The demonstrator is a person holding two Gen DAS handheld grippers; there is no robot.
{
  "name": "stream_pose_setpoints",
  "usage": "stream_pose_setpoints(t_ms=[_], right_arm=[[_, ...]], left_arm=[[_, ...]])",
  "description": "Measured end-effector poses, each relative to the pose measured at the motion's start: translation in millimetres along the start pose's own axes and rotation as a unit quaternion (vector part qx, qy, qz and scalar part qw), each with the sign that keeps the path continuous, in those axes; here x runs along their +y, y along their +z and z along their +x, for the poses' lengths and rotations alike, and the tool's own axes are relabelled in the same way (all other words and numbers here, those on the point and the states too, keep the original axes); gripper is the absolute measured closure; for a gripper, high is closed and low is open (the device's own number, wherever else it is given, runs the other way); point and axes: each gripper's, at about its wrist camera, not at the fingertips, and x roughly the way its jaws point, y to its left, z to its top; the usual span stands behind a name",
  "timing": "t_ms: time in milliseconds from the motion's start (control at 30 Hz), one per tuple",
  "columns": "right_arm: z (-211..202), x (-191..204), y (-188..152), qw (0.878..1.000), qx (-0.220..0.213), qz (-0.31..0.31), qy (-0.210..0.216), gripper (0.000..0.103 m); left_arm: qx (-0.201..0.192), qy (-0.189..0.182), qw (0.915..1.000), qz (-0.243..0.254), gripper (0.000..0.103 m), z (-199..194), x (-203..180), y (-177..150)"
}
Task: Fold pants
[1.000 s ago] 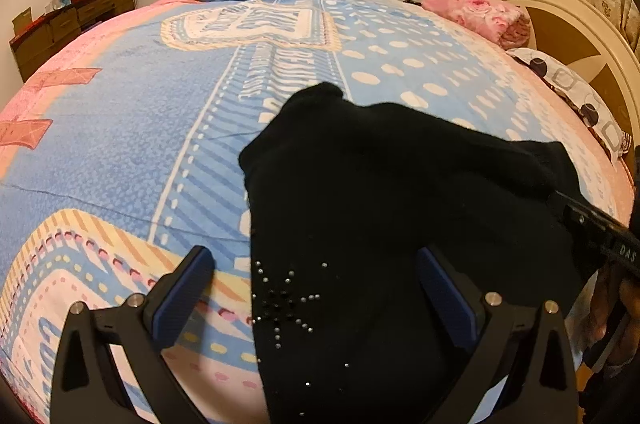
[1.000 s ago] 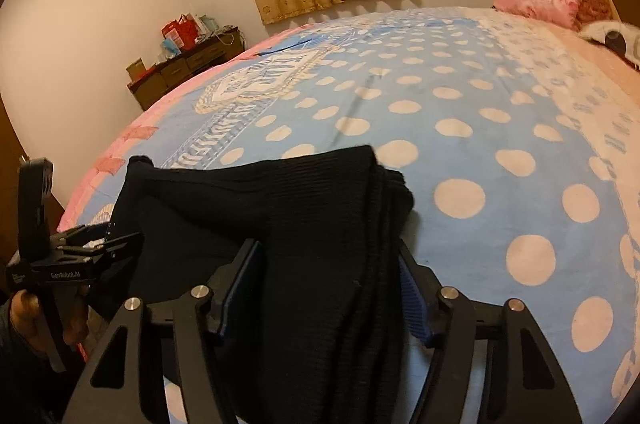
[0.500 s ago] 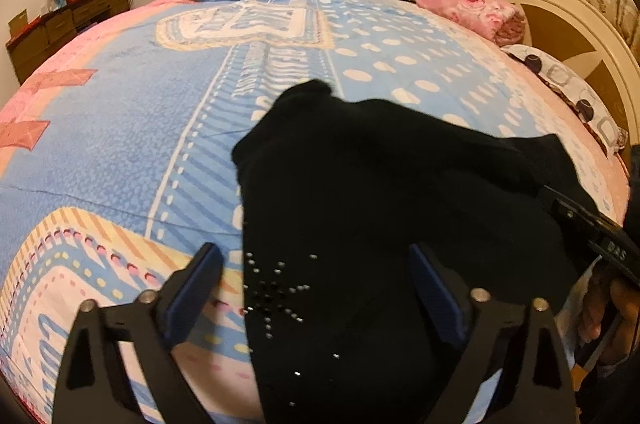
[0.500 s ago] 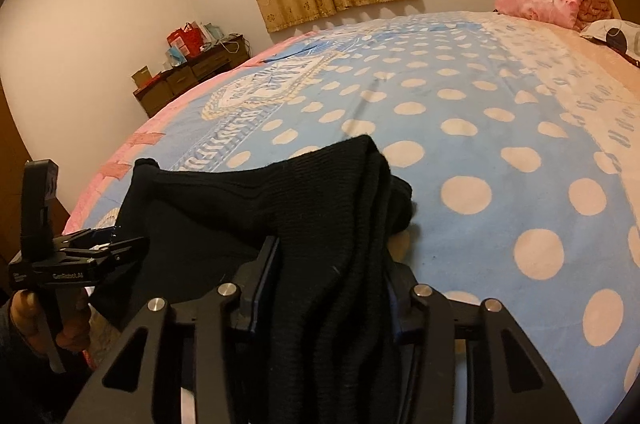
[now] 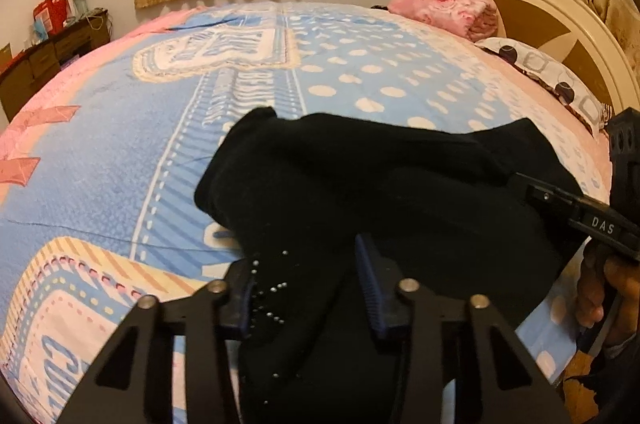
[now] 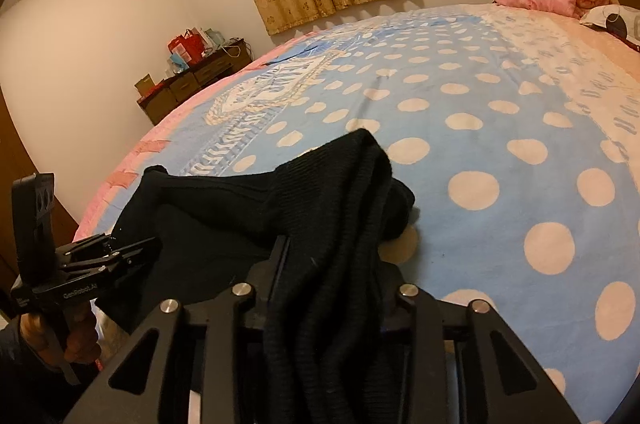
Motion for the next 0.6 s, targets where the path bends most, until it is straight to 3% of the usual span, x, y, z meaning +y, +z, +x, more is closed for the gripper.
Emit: stream_pose_setpoints(t_ms=[100,200,600], right_arm=[[-2.8,1.6,-1.2,1.0,-0.005,0.0,0.001,0.071],[-11.2,11.8,0.0,1.0,-0.016,-0.016,-0.007,0.072],[-30.9,56.9,43.1,0.996,-0.036,-0.075,0.027,0.072]], left_arm=[[-0.006,0.004,1.0,0.003,0.079,-6.7,-0.1,1.0],[-0.005,0.002,1.0,0.001,0.086,-14.3,3.4,0.7],[-0.023,0.007,0.9995,-0.019,0.089,-50.4,27.2,3.6]])
